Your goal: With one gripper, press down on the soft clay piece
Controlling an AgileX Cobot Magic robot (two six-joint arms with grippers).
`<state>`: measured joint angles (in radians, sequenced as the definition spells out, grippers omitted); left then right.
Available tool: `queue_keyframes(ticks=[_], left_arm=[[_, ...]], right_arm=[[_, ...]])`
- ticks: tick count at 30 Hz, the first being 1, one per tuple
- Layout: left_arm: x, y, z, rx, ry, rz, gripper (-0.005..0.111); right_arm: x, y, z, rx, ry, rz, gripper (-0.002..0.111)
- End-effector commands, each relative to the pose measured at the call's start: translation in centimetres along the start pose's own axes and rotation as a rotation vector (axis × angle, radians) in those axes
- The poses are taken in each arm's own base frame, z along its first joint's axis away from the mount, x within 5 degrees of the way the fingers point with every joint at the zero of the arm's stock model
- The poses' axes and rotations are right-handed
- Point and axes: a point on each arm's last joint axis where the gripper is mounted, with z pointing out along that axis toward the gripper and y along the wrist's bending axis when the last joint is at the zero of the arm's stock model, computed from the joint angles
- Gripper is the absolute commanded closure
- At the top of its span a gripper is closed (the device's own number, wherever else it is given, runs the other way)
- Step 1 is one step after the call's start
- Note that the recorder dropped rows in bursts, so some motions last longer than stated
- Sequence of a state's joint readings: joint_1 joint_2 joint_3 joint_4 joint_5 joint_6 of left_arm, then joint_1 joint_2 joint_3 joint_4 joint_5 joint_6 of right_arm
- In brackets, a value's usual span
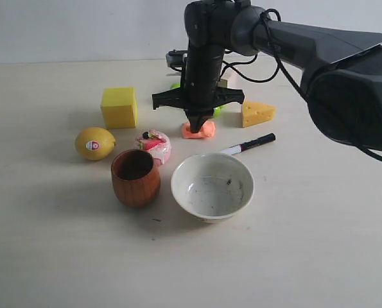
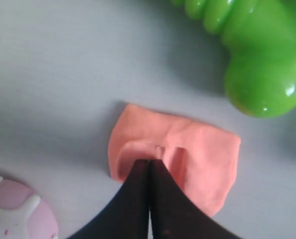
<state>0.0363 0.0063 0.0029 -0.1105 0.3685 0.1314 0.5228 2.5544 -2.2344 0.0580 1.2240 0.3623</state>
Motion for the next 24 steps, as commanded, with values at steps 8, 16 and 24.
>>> queue_keyframes(ticks=[8, 16, 24], left_arm=[[-0.2, 0.0, -0.1, -0.003, -0.018, 0.003, 0.107], [-0.2, 0.0, -0.1, -0.003, -0.018, 0.003, 0.107], [-0.2, 0.0, -0.1, -0.003, -0.018, 0.003, 0.107]], right_arm=[[-0.6, 0.6, -8.7, -0.068, -0.214, -0.069, 0.108], [0.1, -0.3, -14.9, -0.013, -0.387, -0.104, 0.108], [4.4, -1.0, -16.8, -0.181, -0.575, -0.112, 0.108]])
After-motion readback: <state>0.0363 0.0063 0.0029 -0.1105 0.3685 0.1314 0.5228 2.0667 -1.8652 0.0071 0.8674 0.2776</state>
